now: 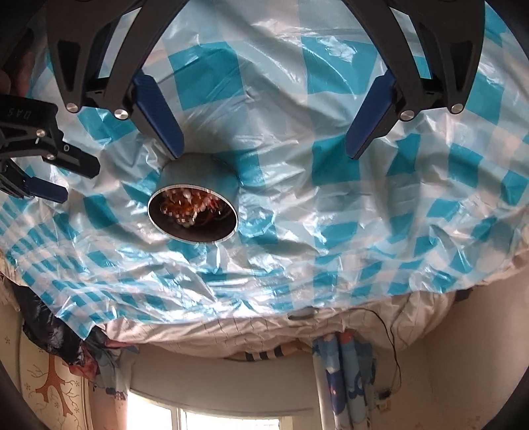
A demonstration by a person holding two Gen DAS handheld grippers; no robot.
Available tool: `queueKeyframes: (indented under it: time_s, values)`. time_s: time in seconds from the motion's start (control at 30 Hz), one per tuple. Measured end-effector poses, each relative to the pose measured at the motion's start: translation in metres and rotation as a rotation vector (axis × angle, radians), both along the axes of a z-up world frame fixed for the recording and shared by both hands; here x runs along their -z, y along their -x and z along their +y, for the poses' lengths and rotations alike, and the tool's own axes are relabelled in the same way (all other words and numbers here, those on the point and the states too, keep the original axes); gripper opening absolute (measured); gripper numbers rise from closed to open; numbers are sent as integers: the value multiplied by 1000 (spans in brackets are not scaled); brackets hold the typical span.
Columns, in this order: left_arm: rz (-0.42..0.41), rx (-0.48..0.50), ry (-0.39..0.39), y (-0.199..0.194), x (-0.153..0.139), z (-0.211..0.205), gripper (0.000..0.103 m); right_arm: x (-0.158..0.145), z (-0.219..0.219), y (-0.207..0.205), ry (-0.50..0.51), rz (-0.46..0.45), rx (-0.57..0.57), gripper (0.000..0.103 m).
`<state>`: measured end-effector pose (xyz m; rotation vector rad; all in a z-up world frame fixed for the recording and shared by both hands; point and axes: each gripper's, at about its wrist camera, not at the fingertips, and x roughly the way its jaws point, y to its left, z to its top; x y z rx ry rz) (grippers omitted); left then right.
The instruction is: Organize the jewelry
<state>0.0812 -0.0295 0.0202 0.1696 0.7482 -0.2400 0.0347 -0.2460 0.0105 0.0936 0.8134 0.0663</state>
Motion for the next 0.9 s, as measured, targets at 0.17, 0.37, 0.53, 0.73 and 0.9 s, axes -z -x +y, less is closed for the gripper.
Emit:
queueKeyframes:
  time_s: [0.17, 0.37, 0.53, 0.73, 0.9]
  values:
    - [-3, -11, 0, -1, 0, 0, 96, -3, -3, 0, 10, -25, 32, 88]
    - [13, -16, 5, -5, 2, -1, 96, -2, -8, -3, -9, -22, 56, 88]
    - [21, -16, 4, -6, 5, 0, 96, 1, -4, -3, 2, -19, 46, 90]
    - [29, -23, 7, -8, 8, 2, 96, 2, -3, -4, 6, -15, 46, 91]
    - [32, -31, 3, -9, 11, 3, 96, 4, -3, -4, 16, -14, 46, 92]
